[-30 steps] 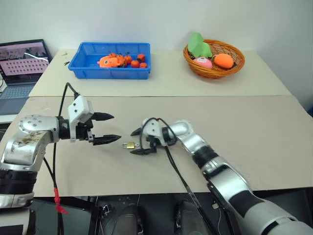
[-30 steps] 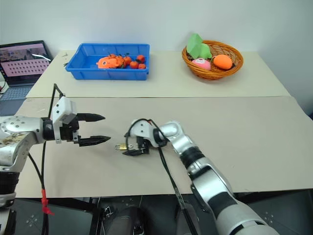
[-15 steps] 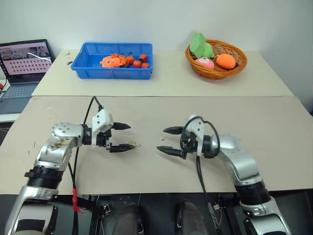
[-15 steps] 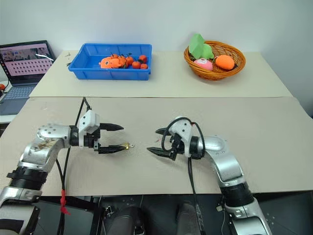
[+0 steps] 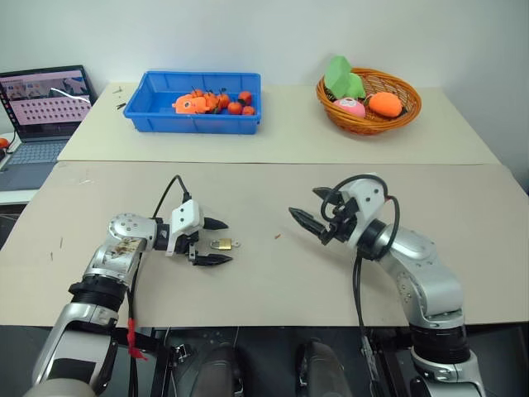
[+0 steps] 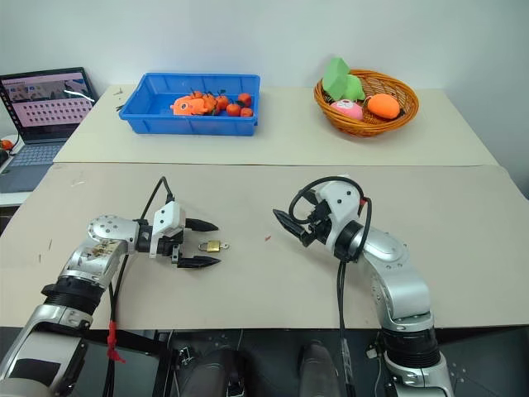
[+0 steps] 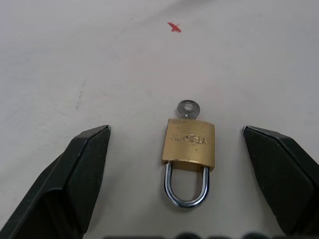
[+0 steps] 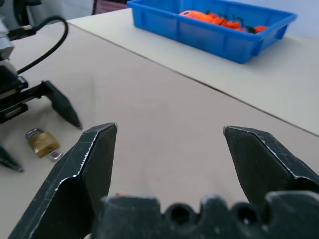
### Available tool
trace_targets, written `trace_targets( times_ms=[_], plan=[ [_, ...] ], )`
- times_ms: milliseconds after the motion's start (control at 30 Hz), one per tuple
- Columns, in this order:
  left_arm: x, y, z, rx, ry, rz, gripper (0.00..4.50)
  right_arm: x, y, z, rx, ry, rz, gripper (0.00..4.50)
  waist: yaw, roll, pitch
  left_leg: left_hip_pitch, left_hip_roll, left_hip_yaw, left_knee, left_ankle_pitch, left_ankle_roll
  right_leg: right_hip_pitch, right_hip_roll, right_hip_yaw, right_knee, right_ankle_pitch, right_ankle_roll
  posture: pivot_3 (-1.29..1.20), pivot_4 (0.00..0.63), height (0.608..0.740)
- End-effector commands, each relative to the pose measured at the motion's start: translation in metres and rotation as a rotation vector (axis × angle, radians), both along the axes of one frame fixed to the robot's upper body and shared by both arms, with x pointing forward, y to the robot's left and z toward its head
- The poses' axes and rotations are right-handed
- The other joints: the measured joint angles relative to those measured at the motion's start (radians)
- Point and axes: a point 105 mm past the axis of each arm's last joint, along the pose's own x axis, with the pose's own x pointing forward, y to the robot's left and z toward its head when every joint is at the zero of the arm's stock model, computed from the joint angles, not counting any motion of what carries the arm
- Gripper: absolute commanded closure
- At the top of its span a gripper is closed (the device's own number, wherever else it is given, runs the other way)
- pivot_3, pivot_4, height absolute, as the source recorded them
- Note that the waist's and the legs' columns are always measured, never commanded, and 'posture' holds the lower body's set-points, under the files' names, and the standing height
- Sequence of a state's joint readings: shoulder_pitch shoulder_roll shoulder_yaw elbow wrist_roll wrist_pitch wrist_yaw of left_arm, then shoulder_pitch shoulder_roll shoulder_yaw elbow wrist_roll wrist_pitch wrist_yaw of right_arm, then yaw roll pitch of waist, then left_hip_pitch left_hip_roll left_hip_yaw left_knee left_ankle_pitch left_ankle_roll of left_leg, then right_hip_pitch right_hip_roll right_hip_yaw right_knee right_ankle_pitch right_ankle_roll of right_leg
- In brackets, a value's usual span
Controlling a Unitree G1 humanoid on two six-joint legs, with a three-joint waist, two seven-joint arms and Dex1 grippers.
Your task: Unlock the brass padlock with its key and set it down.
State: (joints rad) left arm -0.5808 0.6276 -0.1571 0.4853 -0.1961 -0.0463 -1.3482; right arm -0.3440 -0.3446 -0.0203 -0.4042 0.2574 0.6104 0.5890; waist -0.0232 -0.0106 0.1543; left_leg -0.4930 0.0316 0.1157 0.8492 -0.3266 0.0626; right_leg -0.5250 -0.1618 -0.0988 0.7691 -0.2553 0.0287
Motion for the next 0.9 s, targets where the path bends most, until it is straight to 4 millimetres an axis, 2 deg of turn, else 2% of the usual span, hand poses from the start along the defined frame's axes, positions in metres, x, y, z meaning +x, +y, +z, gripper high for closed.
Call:
trace_targets(
  times_ms=[33,200,300,400,433,500,533,600,767,900],
  plan=[
    [0.000,0.000,-0.004,0.029,-0.009,-0.019,0.00,-0.001,-0.004,0.023,0.024,-0.083,-0.024,0.47,0.000,0.000,0.000,0.000,0.000,0.000,0.000,0.000,0.000,0.000,0.000,0.000,0.000,0.000,0.000,0.00,0.150,0.664],
    [0.001,-0.002,-0.004,0.017,-0.002,-0.016,0.00,-0.001,-0.004,0.021,0.024,-0.078,-0.034,0.47,0.002,0.000,0.000,0.000,0.000,0.000,0.000,0.000,0.001,0.000,0.000,0.000,0.000,0.000,0.000,0.00,0.150,0.664],
    [0.000,-0.003,-0.004,0.014,0.000,-0.022,0.66,-0.001,-0.004,0.020,0.024,-0.073,-0.038,0.38,0.003,0.001,0.000,0.000,0.000,0.000,0.000,0.000,0.001,0.000,0.000,0.000,0.000,0.000,0.000,0.00,0.150,0.664],
    [0.001,-0.004,-0.005,0.014,0.002,-0.027,1.81,-0.001,-0.004,0.019,0.026,-0.072,-0.046,0.38,0.005,0.001,0.000,0.000,0.000,0.000,0.001,0.000,0.001,0.000,0.000,0.000,0.000,0.000,0.000,0.00,0.150,0.664],
    [0.001,-0.005,-0.004,0.013,0.003,-0.028,2.32,-0.001,-0.004,0.019,0.027,-0.072,-0.048,0.38,0.005,0.001,0.000,0.000,0.000,0.000,0.001,0.000,0.001,0.000,0.000,0.000,0.000,0.000,0.000,0.00,0.150,0.664],
    [0.002,-0.006,-0.004,0.012,0.005,-0.028,2.84,-0.001,-0.004,0.019,0.027,-0.072,-0.052,0.38,0.005,0.001,0.000,0.000,0.000,0.000,0.001,-0.001,0.001,0.000,0.000,0.000,0.000,0.000,0.000,0.00,0.150,0.664],
    [0.003,-0.006,-0.004,0.011,0.006,-0.028,3.28,-0.001,-0.004,0.019,0.027,-0.071,-0.053,0.38,0.005,0.001,0.000,0.000,0.000,0.000,0.001,-0.001,0.001,0.000,0.000,0.000,0.000,0.000,0.000,0.00,0.150,0.664],
    [0.003,-0.006,-0.004,0.010,0.008,-0.028,3.65,-0.002,-0.004,0.019,0.028,-0.069,-0.058,0.38,0.005,0.001,0.000,0.000,0.000,0.000,0.001,-0.001,0.001,0.000,0.000,0.000,0.000,0.000,0.000,0.00,0.150,0.664],
    [0.005,-0.006,-0.002,0.007,0.002,-0.019,3.64,-0.003,-0.001,0.014,0.023,-0.056,-0.053,0.38,0.006,0.001,-0.001,0.000,0.000,0.000,0.001,-0.001,0.001,0.001,0.000,0.000,0.000,0.000,0.000,0.00,0.150,0.664],
    [0.009,-0.003,0.006,0.000,-0.027,0.001,3.64,-0.001,0.005,0.011,-0.005,-0.054,-0.036,0.38,0.006,0.001,-0.001,0.000,0.000,0.000,0.001,-0.001,0.001,0.001,0.000,0.000,0.000,0.000,0.000,0.00,0.150,0.664]
  ],
)
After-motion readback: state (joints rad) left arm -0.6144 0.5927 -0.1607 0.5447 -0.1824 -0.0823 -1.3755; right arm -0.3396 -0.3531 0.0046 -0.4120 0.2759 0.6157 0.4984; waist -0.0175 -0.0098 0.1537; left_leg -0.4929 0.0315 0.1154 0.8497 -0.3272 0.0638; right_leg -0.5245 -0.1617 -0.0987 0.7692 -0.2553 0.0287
